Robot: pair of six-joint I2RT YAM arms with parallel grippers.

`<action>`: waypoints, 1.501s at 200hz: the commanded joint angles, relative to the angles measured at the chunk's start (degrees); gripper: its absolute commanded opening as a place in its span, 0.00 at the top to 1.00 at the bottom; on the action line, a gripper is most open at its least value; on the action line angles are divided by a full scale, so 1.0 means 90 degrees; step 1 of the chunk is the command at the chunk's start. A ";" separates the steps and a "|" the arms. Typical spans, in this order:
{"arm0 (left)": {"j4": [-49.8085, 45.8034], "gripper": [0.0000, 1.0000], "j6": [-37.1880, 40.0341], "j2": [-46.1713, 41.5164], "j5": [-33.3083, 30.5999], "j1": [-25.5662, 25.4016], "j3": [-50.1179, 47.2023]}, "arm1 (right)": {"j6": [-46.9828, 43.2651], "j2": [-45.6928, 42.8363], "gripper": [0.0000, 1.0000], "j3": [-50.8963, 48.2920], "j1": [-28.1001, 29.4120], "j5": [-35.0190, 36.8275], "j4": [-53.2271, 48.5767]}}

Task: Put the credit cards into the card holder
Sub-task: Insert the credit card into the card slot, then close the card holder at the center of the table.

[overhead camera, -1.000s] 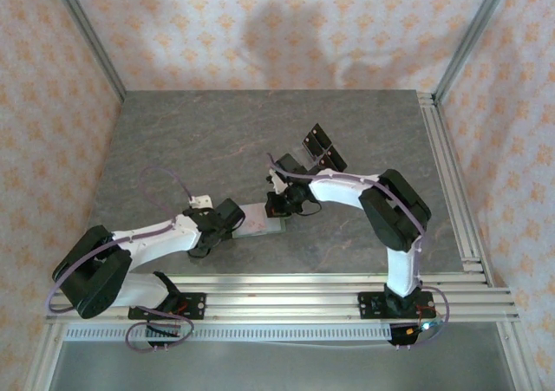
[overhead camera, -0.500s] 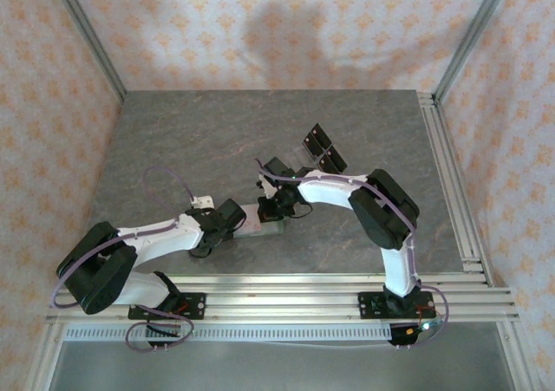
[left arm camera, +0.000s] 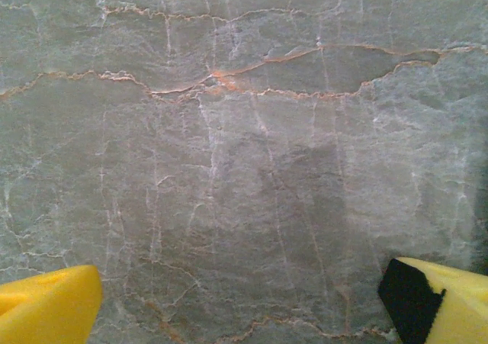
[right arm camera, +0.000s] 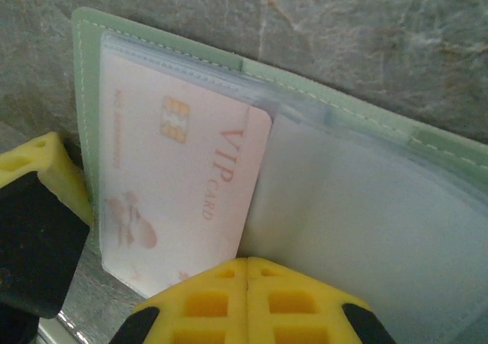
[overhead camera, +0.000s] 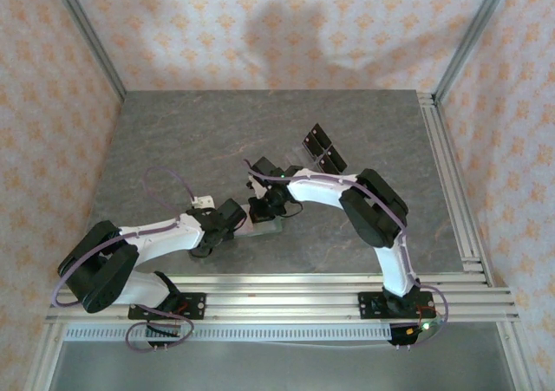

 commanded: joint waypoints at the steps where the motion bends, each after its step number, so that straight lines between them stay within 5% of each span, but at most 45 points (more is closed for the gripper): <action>1: 0.0302 0.02 0.0118 0.0189 0.0214 0.0064 -0.0151 | -0.0095 0.0159 0.95 0.0281 0.0072 -0.0110 -0.0127; 76: -0.0042 0.02 0.0096 -0.0237 0.0169 0.0064 -0.0013 | -0.0210 -0.0618 0.74 0.0070 -0.0097 0.0549 -0.0356; 164: -0.0546 0.00 0.0268 -0.0869 -0.0089 0.0473 0.0170 | -0.0325 0.0074 0.92 0.0375 -0.0178 0.0281 -0.0342; 258: -0.0375 0.00 0.0436 -0.0660 -0.0001 0.0560 0.0273 | -0.0337 -0.0337 0.96 -0.0225 -0.0396 0.0943 -0.0500; 300: 0.0395 0.00 0.0984 -0.0916 0.0606 0.0573 0.0356 | -0.0166 -0.0929 0.91 -0.0447 -0.0402 0.0933 -0.0338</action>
